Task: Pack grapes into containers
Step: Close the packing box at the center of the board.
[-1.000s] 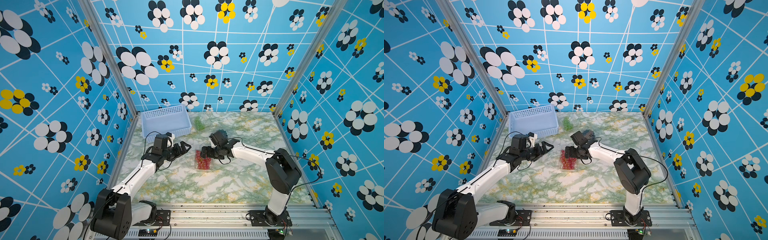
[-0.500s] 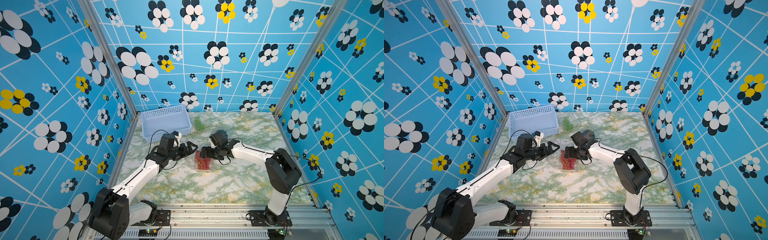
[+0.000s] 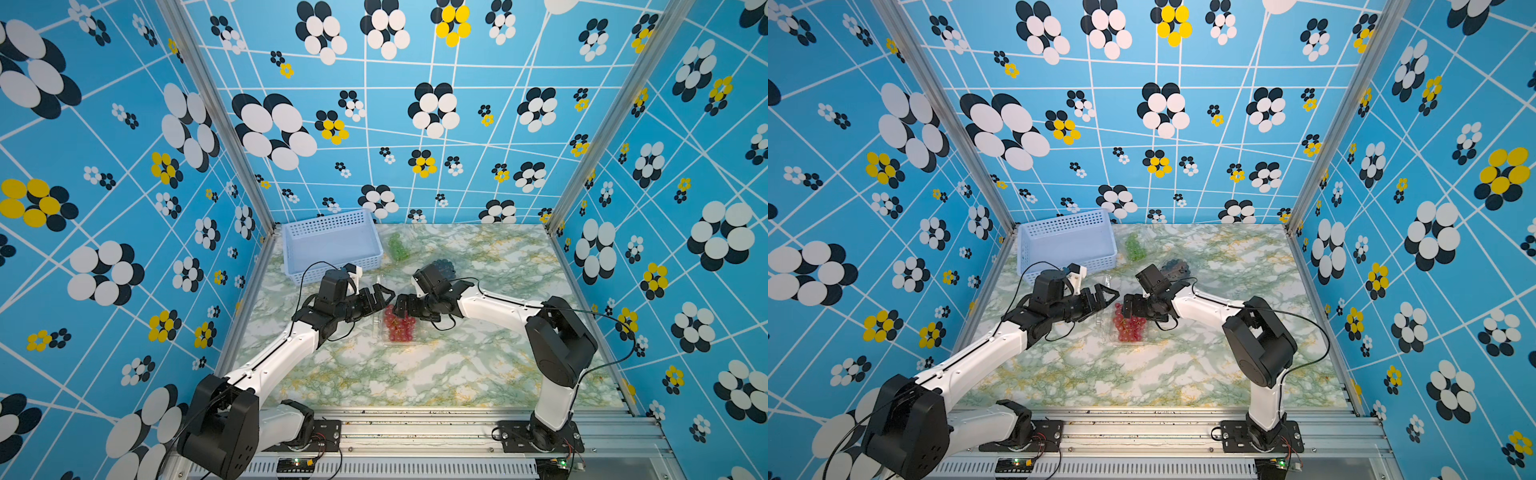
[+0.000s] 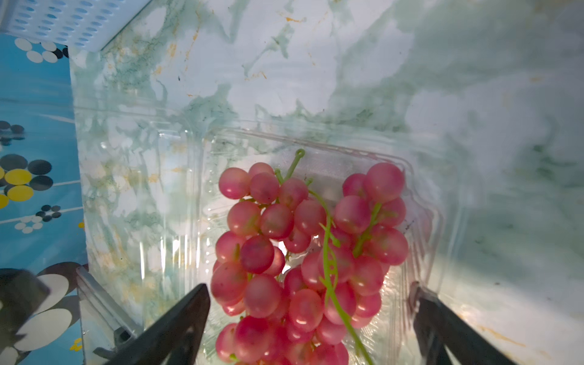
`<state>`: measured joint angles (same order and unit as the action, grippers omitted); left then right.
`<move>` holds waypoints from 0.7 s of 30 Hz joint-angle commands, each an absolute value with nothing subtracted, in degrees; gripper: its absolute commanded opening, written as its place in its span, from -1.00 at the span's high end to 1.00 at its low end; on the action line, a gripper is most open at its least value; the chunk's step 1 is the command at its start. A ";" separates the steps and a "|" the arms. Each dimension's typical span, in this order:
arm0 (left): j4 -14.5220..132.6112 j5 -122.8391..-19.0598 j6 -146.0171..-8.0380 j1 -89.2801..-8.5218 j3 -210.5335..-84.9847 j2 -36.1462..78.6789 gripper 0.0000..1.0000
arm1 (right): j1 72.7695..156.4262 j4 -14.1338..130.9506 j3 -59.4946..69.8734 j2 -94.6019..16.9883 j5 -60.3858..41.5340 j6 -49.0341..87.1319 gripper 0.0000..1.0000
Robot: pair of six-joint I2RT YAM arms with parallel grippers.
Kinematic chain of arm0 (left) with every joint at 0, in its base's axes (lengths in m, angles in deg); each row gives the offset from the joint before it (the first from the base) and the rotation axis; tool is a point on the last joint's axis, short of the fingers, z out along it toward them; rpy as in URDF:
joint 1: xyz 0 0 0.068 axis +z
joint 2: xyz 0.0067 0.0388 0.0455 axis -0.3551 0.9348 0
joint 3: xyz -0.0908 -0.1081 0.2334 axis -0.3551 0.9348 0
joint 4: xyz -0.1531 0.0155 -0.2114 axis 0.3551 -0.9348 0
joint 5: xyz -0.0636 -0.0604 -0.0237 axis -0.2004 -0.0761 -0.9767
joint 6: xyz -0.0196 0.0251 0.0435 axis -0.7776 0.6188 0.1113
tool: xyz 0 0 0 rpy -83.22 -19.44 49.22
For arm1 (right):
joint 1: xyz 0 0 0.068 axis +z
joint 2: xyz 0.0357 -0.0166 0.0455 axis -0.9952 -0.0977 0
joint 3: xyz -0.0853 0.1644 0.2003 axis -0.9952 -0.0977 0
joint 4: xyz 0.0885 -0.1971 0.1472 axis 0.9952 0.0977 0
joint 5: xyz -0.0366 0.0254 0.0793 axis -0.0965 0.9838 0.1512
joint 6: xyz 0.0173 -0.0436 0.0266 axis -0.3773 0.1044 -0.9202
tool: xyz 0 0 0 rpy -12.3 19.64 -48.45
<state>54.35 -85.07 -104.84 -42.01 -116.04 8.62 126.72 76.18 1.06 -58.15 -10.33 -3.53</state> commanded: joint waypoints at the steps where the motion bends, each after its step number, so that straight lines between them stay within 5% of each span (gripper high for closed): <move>1: 55.74 -85.17 -104.47 -41.10 -114.74 7.44 -0.99 | 127.68 75.35 3.85 -60.36 -9.08 -5.00 -0.99; 12: 56.02 -85.88 -105.08 -39.41 -114.05 5.65 -0.99 | 126.87 78.42 8.69 -61.56 -10.52 -4.60 -0.98; 21: 59.23 -84.48 -106.90 -43.17 -115.60 8.76 -0.99 | 123.09 78.27 -1.18 -51.79 -12.23 -1.92 -0.98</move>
<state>56.78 -84.87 -105.98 -41.62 -114.97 7.22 123.60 76.97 1.30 -56.51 -10.64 -4.03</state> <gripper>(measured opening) 0.995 0.992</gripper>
